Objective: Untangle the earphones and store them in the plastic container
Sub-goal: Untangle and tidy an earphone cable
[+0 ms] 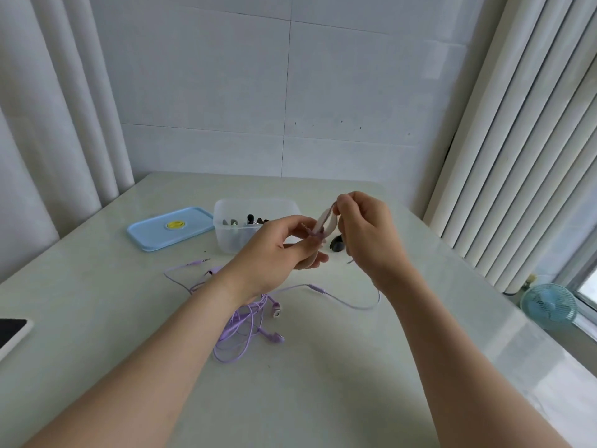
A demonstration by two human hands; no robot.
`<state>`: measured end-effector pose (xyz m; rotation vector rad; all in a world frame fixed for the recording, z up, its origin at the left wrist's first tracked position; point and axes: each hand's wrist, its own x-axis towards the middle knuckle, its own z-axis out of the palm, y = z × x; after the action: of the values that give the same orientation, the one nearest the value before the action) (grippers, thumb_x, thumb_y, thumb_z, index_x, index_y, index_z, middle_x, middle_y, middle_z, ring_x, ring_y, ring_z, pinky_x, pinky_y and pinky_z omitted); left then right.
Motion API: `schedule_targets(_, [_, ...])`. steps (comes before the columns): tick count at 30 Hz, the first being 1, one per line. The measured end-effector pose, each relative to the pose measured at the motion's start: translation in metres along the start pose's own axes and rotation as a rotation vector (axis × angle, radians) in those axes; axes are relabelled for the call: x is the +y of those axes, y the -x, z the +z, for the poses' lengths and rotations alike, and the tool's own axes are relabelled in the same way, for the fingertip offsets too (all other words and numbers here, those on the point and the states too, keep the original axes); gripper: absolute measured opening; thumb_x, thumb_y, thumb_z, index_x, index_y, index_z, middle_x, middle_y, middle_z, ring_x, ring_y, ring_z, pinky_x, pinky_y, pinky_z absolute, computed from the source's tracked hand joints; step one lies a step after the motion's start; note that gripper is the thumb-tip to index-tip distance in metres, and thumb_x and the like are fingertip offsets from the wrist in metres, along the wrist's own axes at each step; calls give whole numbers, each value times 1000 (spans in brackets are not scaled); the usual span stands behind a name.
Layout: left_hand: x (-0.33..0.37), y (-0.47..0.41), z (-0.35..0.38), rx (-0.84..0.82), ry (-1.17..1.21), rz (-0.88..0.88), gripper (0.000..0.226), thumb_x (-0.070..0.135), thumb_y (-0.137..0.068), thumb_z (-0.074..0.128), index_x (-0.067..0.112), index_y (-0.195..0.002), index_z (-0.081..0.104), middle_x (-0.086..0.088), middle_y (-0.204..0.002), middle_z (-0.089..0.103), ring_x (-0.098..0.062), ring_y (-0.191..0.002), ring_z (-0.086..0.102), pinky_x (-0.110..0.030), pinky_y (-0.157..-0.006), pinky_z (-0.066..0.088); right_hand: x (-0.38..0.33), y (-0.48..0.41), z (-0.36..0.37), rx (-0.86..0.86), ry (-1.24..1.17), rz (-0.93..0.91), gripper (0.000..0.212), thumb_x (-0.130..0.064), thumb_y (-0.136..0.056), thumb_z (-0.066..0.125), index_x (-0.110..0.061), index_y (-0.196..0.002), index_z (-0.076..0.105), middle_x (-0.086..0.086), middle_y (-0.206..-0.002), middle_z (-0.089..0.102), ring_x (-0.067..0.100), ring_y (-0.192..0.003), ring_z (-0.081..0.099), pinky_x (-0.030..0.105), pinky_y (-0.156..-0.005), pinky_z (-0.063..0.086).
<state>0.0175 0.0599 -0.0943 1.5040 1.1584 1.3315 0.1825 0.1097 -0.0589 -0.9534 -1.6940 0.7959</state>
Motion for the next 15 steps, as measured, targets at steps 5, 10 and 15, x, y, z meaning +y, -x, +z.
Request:
schedule_targets(5, [0, 1, 2, -22, -33, 37, 21, 11, -104, 63, 12, -123, 73, -3, -115, 79, -9, -102, 69, -21, -87, 50, 12, -6, -2, 149, 87, 12, 34, -26, -109, 51, -2, -91, 66, -17, -44, 40, 5, -42, 36, 17, -43, 28])
schedule_targets(10, [0, -1, 4, 15, -4, 11, 17, 10, -103, 66, 9, -116, 76, -7, -109, 81, -14, -97, 71, -32, -93, 55, 16, -5, -1, 198, 40, -39, 29, -24, -112, 46, -7, -95, 64, -20, -49, 46, 4, -44, 41, 16, -46, 32])
schedule_targets(15, [-2, -1, 3, 32, 27, -39, 15, 9, -100, 69, 8, -113, 77, -11, -106, 81, -20, -92, 70, -45, -95, 58, 17, -4, 2, 200, 35, -112, 28, -23, -113, 45, -8, -96, 61, -21, -50, 43, 6, -46, 35, 19, -47, 29])
